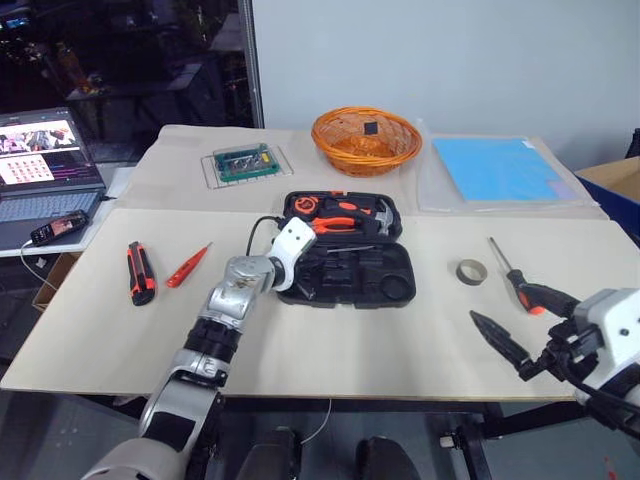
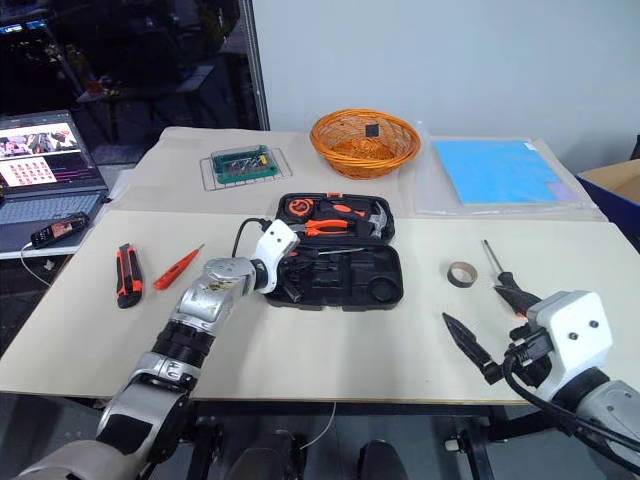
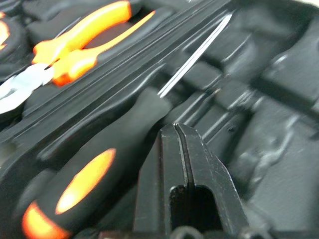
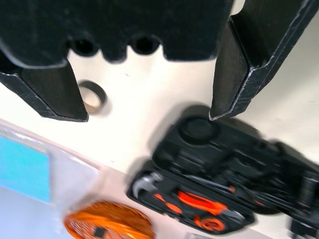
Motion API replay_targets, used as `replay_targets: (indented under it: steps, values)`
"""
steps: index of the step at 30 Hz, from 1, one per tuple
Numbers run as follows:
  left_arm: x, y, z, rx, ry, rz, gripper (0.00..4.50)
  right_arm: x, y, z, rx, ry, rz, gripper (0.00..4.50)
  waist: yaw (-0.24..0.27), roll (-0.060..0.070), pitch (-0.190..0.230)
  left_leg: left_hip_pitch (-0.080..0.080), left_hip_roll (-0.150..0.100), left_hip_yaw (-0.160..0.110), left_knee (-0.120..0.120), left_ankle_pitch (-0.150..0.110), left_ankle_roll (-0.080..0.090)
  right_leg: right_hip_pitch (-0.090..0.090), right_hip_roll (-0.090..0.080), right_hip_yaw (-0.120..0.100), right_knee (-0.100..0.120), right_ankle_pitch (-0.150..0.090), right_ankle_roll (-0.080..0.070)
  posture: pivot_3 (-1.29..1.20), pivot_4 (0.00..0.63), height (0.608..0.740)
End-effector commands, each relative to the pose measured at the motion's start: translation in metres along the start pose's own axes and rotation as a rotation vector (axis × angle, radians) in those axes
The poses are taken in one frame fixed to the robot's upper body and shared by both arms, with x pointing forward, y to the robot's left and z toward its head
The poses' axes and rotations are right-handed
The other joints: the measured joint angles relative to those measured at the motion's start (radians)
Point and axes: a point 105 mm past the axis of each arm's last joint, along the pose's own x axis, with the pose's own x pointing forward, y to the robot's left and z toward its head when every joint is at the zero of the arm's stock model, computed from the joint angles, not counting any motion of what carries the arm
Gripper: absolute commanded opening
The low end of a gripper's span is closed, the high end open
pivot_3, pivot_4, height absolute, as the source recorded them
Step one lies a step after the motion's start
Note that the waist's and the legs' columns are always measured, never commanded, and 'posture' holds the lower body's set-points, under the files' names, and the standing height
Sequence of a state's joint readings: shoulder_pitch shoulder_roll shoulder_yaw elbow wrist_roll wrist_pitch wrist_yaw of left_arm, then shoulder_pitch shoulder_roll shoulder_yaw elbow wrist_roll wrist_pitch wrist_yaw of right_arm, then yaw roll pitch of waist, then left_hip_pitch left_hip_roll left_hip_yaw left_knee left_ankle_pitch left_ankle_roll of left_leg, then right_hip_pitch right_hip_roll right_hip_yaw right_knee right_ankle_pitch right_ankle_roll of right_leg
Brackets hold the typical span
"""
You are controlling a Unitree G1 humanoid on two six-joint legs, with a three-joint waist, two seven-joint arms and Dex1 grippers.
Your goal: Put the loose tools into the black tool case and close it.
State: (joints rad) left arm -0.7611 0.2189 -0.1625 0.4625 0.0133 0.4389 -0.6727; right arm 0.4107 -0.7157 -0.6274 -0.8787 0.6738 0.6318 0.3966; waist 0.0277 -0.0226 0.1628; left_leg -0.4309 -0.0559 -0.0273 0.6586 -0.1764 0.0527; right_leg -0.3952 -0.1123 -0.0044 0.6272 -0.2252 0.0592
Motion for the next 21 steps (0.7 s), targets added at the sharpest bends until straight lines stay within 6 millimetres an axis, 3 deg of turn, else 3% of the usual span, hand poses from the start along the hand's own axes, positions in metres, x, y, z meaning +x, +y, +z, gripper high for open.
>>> replay_targets:
  steps: [1, 3, 6, 9, 11, 14, 17, 21]
  values:
    - [0.013, -0.016, 0.029, -0.022, -0.109, -0.04, 0.04, 0.002, 0.01, 0.022, -0.019, -0.085, 0.016, 4.5, 0.002, 0.0, 0.0, 0.0, 0.0, 0.0, 0.0, 0.0, 0.0, 0.0, 0.0, 0.0, 0.0, 0.0, 0.0, 0.0, 0.15, 0.74]
    - [0.009, -0.022, 0.049, -0.165, -0.208, -0.085, 0.04, 0.0, 0.019, 0.032, -0.008, -0.138, 0.044, 4.5, 0.011, 0.0, 0.0, -0.001, 0.0, 0.0, 0.0, 0.0, 0.0, 0.001, -0.001, -0.001, -0.001, 0.0, 0.001, 0.0, 0.15, 0.74]
    - [-0.002, -0.02, 0.058, -0.296, -0.238, -0.119, 0.04, -0.003, 0.032, 0.044, 0.018, -0.201, 0.087, 4.5, 0.011, 0.0, 0.0, -0.009, 0.0, 0.0, 0.001, 0.0, 0.001, -0.008, 0.0, -0.002, -0.001, 0.0, 0.001, 0.0, 0.15, 0.74]
    - [-0.007, -0.016, 0.07, -0.389, -0.272, -0.116, 0.04, -0.005, 0.031, 0.047, 0.011, -0.225, 0.08, 4.5, 0.002, 0.0, 0.0, -0.011, -0.001, 0.0, 0.001, 0.004, 0.01, -0.01, 0.003, 0.001, -0.001, 0.004, -0.005, 0.0, 0.15, 0.74]
    - [-0.006, -0.004, 0.074, -0.386, -0.286, -0.033, 0.04, -0.005, 0.032, 0.047, 0.014, -0.225, 0.088, 4.5, 0.001, 0.0, 0.0, -0.011, -0.001, 0.0, 0.001, 0.004, 0.01, -0.01, 0.003, 0.001, -0.001, 0.004, -0.005, 0.0, 0.15, 0.74]
    - [0.001, 0.006, 0.064, -0.331, -0.244, 0.077, 0.04, -0.004, 0.034, 0.048, -0.01, -0.223, 0.107, 4.5, 0.008, 0.0, 0.0, -0.011, -0.001, 0.0, 0.001, 0.004, 0.01, -0.009, 0.004, 0.001, -0.001, 0.004, -0.004, 0.0, 0.15, 0.74]
    - [0.009, -0.003, 0.047, -0.228, -0.169, 0.071, 0.04, -0.005, 0.038, 0.051, -0.007, -0.235, 0.131, 4.5, 0.011, 0.0, 0.0, -0.01, -0.001, 0.001, 0.001, 0.002, 0.007, -0.008, 0.003, 0.001, -0.001, 0.003, -0.001, 0.0, 0.15, 0.74]
    - [0.023, -0.02, 0.002, -0.125, -0.001, 0.038, 0.04, -0.004, 0.04, 0.049, -0.024, -0.213, 0.151, 4.5, 0.012, 0.0, 0.0, -0.01, -0.002, 0.002, 0.001, 0.001, 0.005, -0.009, 0.003, 0.002, -0.001, 0.005, -0.005, 0.0, 0.15, 0.74]
